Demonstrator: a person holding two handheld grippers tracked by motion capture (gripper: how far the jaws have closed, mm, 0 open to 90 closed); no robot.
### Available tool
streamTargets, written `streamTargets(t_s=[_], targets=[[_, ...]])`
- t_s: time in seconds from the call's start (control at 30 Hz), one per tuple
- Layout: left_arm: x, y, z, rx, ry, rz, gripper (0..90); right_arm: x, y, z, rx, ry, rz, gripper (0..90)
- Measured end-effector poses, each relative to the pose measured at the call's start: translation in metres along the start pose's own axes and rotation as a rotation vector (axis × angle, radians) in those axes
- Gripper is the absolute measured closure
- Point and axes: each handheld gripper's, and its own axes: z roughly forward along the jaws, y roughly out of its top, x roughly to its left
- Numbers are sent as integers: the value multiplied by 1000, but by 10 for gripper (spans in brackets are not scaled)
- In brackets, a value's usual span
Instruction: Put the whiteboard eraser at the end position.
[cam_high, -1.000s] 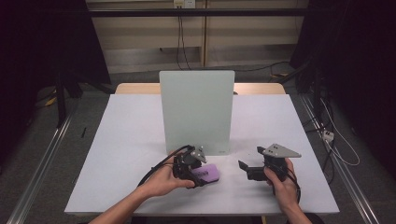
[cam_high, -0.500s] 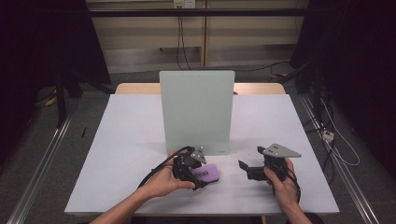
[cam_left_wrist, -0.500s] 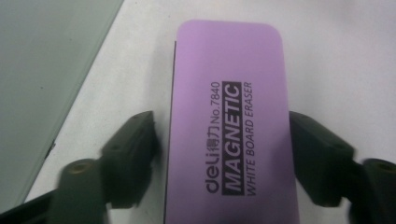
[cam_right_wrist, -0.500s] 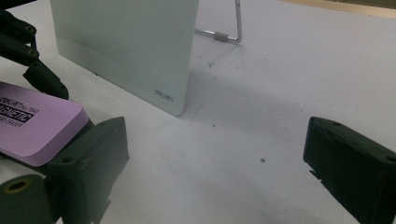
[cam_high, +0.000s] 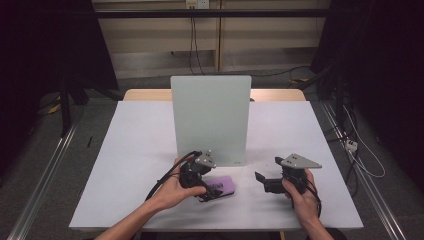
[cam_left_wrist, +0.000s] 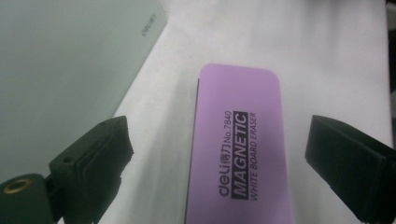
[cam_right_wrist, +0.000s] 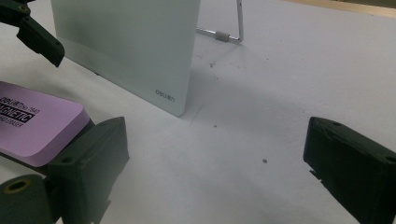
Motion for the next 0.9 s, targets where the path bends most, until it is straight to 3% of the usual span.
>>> streamTargets(t_s=[0.1,0.2,0.47,0.57,0.8,0.9], targets=[[4,-4,-9,-42,24,-25,69,0,0,0,2,0,-3,71],[7,-11,-17,-109,97,-87,66,0,0,0,0,0,0,71],[20,-31,-38,-149,198,-139,66,0,0,-1,1,-4,2,71],[24,-38,-46,-163,192,-167,65,0,-1,-1,1,-4,1,71],[24,-52,-62,-150,273,-146,67,0,-1,-2,2,-9,5,71],[26,-60,-70,-160,342,-153,63,0,-2,-3,3,-11,5,70]])
